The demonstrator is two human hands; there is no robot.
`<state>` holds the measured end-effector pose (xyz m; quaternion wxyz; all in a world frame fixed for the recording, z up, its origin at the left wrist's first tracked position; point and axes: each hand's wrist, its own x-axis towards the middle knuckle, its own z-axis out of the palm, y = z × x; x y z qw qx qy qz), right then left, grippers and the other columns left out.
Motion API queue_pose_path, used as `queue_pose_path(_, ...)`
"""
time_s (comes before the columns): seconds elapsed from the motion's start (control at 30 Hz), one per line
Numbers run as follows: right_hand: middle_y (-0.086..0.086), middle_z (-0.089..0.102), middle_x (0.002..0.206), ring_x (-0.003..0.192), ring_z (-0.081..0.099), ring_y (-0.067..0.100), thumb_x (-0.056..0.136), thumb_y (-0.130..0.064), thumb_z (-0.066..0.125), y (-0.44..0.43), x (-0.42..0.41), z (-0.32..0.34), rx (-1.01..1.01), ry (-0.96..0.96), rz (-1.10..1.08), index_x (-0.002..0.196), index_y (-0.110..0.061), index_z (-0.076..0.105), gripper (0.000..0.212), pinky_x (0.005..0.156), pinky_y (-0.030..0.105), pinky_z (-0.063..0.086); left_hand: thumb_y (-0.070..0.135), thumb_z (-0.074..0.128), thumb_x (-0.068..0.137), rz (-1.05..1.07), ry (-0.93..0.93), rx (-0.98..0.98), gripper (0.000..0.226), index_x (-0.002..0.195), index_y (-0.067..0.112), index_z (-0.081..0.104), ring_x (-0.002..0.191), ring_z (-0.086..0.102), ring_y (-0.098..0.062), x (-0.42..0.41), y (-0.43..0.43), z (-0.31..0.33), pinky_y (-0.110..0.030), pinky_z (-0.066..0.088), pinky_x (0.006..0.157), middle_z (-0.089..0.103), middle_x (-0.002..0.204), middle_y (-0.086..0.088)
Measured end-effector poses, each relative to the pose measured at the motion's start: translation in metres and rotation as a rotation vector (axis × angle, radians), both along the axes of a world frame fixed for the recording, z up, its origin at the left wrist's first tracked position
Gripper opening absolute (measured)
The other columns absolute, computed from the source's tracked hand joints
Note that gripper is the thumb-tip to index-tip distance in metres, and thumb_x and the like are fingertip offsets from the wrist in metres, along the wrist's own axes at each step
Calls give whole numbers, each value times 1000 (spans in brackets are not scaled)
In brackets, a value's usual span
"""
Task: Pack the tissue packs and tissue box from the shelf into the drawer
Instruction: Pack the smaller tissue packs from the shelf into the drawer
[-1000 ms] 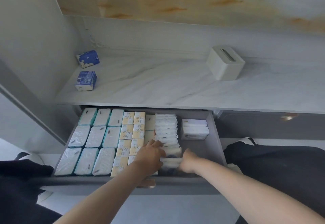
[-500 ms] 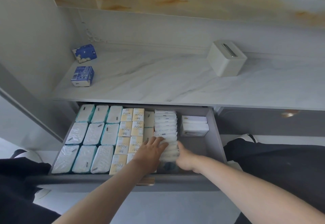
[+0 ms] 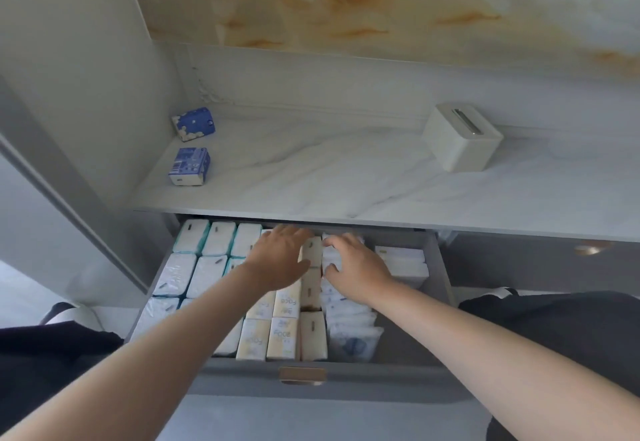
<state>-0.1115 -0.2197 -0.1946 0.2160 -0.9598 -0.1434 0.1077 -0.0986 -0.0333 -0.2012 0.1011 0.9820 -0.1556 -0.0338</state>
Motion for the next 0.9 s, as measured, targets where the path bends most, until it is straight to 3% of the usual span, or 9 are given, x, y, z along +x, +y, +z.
queue_pose_path(0.1,-5,45,139,121,53,20,92,-28,53,37,29,15,30,-50,34,135,-26,51,43,92,32,45,39,55,92,74,-24,44,53,141,28,39,120,46,-21,25,47,24,-37,40,101,53,129,2)
queue_pose_path(0.2,-4,43,140,121,53,21,93,-25,51,79,65,24,27,-40,92,135,-27,51,42,99,35,44,37,55,92,131,-53,120,56,144,28,36,124,43,-21,45,95,44,-36,38,103,50,135,1)
queue_pose_path(0.47,6,39,145,130,45,28,92,-19,55,205,164,34,-25,-79,230,143,-22,46,52,105,36,41,37,57,91,361,-27,16,61,147,27,35,137,30,-26,96,201,39,-39,34,108,36,148,-4)
queue_pose_path(0.6,9,26,157,137,38,32,89,-11,57,252,208,33,-120,-133,263,151,-17,35,66,109,39,37,49,60,87,411,-12,-282,73,151,34,29,136,33,-28,128,218,25,-38,32,111,31,154,-3)
queue_pose_path(0.7,7,12,164,141,32,31,88,-9,62,278,245,35,-196,-197,268,154,-15,26,75,111,43,35,59,55,88,352,2,-128,76,153,39,21,138,29,-29,147,227,15,-39,34,109,24,158,-3)
queue_pose_path(0.77,5,5,166,142,29,30,88,-12,66,296,267,35,-248,-253,297,155,-15,22,80,110,44,35,54,55,91,376,-29,-59,71,152,36,24,133,33,-29,157,234,14,-39,38,104,32,151,-4)
queue_pose_path(0.9,0,-11,167,152,8,24,86,-16,74,332,303,39,-322,-225,376,159,-17,4,101,117,52,25,37,68,81,459,-27,-215,67,142,27,39,122,41,-30,172,245,11,-35,39,96,49,125,-8)
